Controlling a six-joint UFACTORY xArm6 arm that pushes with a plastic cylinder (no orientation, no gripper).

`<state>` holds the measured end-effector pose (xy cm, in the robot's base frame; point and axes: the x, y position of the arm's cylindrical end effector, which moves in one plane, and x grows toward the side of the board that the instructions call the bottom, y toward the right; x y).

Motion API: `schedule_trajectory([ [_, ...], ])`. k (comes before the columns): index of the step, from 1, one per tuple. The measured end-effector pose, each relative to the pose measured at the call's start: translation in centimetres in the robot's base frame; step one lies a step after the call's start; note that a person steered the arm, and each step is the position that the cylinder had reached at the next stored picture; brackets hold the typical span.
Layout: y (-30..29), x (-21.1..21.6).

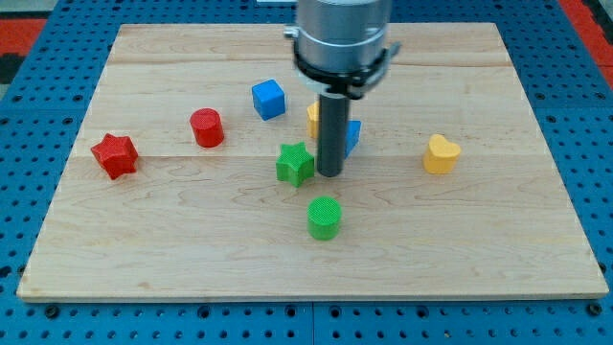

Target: Push the blue triangle slightly down

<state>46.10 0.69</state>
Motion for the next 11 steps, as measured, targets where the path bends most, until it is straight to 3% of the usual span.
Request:
schedule_trajectory([
  [1,-5.4,-0.1],
  [2,-4.1,-0.1],
  [3,1.5,-0.2],
  [4,10.0,-2.9],
  [5,10.4,-3.3],
  [6,10.4,-7.3],
  [7,6.5,-9.8],
  [9,5.8,-6.6],
  [10,10.7,-10.1],
  [11,17.5,-8.7],
])
